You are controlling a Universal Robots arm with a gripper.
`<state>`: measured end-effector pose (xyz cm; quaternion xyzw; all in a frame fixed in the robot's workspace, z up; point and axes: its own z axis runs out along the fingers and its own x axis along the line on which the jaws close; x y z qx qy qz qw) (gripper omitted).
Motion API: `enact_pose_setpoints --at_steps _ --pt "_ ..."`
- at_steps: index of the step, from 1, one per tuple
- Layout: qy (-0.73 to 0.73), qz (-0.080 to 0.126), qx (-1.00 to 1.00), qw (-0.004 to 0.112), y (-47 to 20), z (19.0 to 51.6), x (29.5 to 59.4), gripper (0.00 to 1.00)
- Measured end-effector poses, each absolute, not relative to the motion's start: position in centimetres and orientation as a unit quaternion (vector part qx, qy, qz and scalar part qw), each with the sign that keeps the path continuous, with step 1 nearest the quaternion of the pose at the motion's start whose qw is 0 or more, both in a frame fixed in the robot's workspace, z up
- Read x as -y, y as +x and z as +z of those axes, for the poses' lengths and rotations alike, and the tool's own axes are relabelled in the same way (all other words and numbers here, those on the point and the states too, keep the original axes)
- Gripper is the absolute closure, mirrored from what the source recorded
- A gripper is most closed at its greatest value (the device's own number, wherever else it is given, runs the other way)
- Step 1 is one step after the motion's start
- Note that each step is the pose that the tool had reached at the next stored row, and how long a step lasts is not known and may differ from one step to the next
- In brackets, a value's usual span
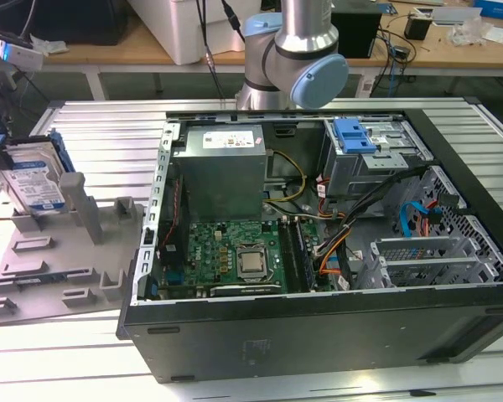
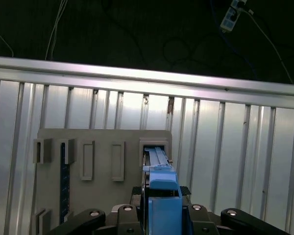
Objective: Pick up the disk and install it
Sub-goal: 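Pick up the disk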
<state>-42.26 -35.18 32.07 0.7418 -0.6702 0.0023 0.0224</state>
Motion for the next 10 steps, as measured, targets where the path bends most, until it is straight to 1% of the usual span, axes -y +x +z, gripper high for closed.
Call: enact_pose_setpoints --at_steps 10 --pt "0.742 0.002 0.67 0.022 -42.25 33.13 35.18 0.63"
